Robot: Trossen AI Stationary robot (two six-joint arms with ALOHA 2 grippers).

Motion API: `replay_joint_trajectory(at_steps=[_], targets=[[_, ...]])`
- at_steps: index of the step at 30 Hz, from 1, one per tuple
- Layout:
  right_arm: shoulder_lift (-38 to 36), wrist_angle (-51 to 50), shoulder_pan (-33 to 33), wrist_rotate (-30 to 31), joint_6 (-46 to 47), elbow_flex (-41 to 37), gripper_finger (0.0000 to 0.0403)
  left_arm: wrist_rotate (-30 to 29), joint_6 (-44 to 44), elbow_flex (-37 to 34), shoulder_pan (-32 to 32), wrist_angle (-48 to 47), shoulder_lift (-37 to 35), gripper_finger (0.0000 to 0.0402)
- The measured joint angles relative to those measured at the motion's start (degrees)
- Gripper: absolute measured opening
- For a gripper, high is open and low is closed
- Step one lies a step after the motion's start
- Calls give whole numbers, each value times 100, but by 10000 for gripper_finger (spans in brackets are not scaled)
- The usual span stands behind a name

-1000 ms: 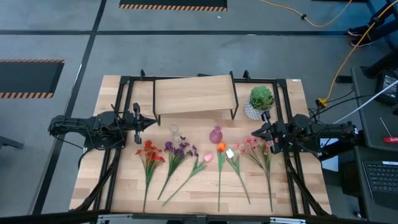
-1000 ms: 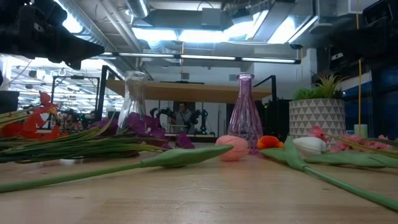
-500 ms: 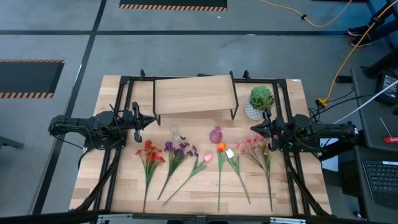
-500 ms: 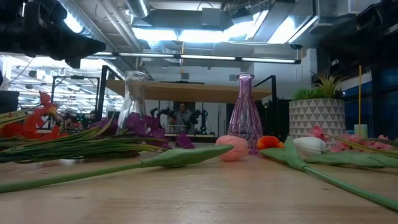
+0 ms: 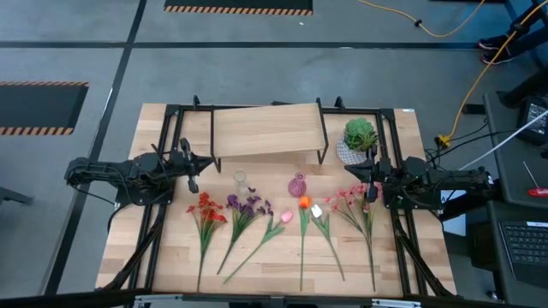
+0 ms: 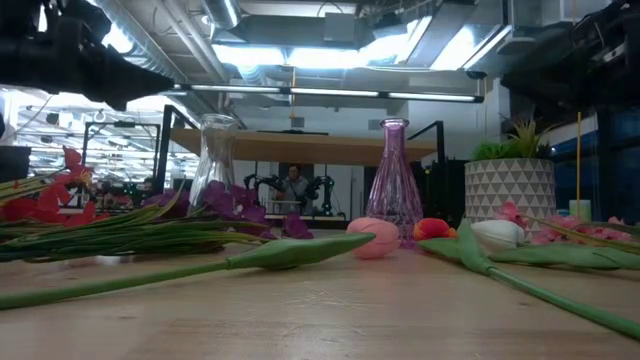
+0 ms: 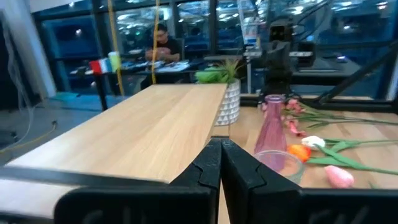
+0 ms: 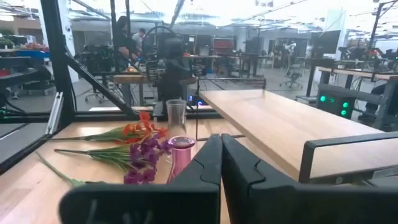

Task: Pick and place flowers into a vace then onto a shelf
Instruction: Put the pink flowers into the pink vase

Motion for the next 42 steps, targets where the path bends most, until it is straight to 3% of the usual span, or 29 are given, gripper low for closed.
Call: replay_joint_trajectory(at_steps=[6,11,19,27,34,42], targets=[[171,-613,0,-6,173,415,3,103,-37,0,0,530,513,3],[876,-780,0,-6,188,845,2,37,-72,215,-2,560,1010,3],[2016,-809,0,-6,459,1540,2,235,-54,1184,-2,143,1828,3],[2955,-1527,9,-11,940,2255,1,663,-175,1283,-2,175,2518,3],[3696,-2792,191,-8,1743,3153,1,766,-34,1283,-2,331,2716,3],[4382,-3348,827,138,2125,3855,0,934,728,1285,-2,1049,2703,3]])
